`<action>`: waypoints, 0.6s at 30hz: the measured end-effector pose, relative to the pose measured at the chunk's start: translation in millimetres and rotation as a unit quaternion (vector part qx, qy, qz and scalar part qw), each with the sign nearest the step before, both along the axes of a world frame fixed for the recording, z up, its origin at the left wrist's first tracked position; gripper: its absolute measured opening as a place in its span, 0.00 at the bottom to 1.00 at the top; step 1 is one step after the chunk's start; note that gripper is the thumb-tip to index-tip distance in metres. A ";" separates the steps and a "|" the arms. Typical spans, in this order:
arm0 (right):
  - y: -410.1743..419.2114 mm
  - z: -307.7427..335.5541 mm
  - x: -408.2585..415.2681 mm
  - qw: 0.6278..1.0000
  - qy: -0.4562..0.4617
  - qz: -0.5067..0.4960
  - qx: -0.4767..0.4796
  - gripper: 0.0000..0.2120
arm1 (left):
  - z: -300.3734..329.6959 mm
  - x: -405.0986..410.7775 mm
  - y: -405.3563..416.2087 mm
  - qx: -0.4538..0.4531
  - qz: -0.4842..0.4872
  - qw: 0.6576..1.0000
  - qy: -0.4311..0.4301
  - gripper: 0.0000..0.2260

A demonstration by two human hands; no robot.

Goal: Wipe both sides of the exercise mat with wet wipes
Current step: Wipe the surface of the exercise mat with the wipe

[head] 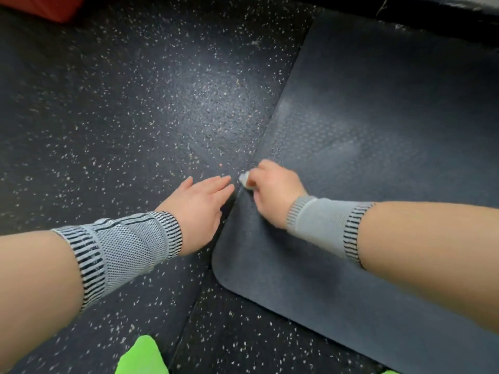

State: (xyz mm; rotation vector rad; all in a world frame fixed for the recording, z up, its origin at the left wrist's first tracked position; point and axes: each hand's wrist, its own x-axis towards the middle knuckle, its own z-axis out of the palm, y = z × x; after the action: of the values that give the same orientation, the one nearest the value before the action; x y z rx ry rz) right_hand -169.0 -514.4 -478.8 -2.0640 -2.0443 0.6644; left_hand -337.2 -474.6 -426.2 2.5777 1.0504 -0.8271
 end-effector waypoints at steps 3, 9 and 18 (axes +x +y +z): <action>-61.3 15.1 -25.9 0.966 0.092 0.231 -0.071 0.09 | -0.5 -5.9 -10.8 -0.017 -0.013 1.000 0.017 0.26; -10.4 7.6 63.4 0.980 -0.032 -0.195 0.015 0.10 | 3.2 -14.9 -17.3 -0.011 -0.041 0.998 0.040 0.26; -97.4 23.0 -31.5 0.971 0.119 0.195 -0.075 0.10 | 3.3 -23.0 -29.2 -0.019 -0.062 0.997 0.043 0.26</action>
State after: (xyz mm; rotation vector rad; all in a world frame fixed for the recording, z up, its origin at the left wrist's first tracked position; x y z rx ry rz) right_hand -200.6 -611.8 -455.7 -1.5601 -2.3308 1.1015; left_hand -360.2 -503.9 -422.9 2.6187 0.8952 -0.9874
